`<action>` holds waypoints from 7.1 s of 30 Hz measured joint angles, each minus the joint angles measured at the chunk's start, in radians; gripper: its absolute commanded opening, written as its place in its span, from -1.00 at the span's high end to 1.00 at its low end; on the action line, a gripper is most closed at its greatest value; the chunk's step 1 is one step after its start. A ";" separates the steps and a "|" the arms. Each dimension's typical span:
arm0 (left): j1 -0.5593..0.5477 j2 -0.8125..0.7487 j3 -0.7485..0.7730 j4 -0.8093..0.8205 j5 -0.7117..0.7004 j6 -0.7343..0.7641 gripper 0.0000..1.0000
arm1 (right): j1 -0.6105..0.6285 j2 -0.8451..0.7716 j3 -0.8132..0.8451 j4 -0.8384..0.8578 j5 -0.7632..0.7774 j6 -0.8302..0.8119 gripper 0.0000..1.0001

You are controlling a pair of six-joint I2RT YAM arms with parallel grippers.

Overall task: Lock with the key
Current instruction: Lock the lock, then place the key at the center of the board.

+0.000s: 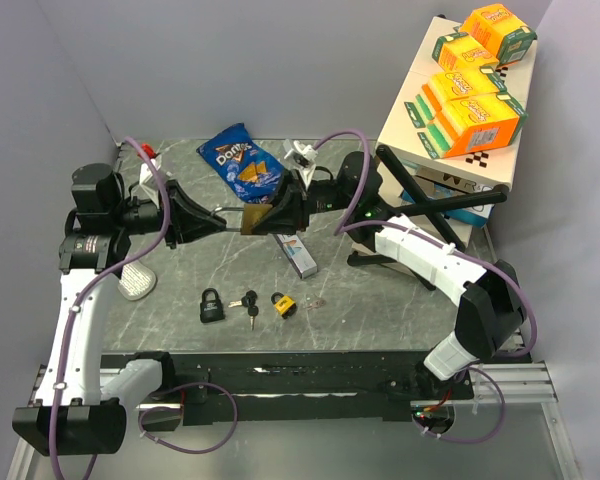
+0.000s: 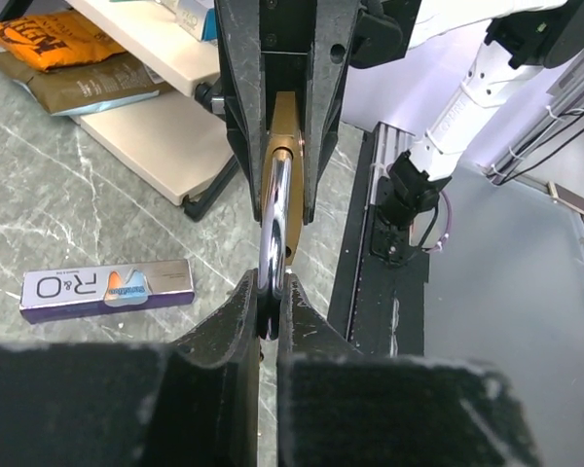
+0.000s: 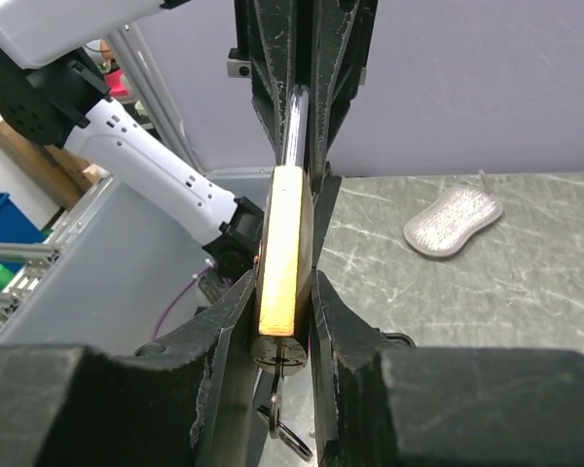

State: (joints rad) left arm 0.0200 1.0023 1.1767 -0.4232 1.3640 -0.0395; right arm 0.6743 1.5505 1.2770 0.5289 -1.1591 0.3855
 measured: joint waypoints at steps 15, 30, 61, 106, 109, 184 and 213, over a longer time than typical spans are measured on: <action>0.000 0.096 0.148 -0.615 -0.126 0.655 0.14 | 0.011 0.000 0.000 -0.213 0.014 -0.090 1.00; -0.024 0.140 0.156 -0.765 -0.123 0.807 0.54 | 0.037 0.000 0.000 -0.309 0.027 -0.177 1.00; -0.073 0.129 0.103 -0.750 -0.177 0.800 0.59 | 0.043 0.000 0.000 -0.352 0.045 -0.213 1.00; -0.143 0.026 -0.088 -0.293 -0.165 0.251 0.98 | 0.034 0.000 0.021 -0.381 0.035 -0.252 1.00; -0.150 -0.023 -0.168 -0.136 -0.169 0.116 0.98 | 0.034 0.000 0.021 -0.356 0.028 -0.219 1.00; -0.113 0.040 -0.072 -0.654 -0.212 0.714 0.98 | -0.029 -0.043 0.149 -1.082 0.104 -0.766 1.00; 0.304 0.072 -0.243 -0.317 -0.372 0.239 0.98 | 0.104 0.333 0.134 -0.760 0.528 -0.464 1.00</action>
State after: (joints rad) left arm 0.3237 1.0748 0.9337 -0.7403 0.9916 0.1993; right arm 0.7784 1.8835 1.4105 -0.2306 -0.6312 -0.0784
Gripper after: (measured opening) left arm 0.103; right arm 0.010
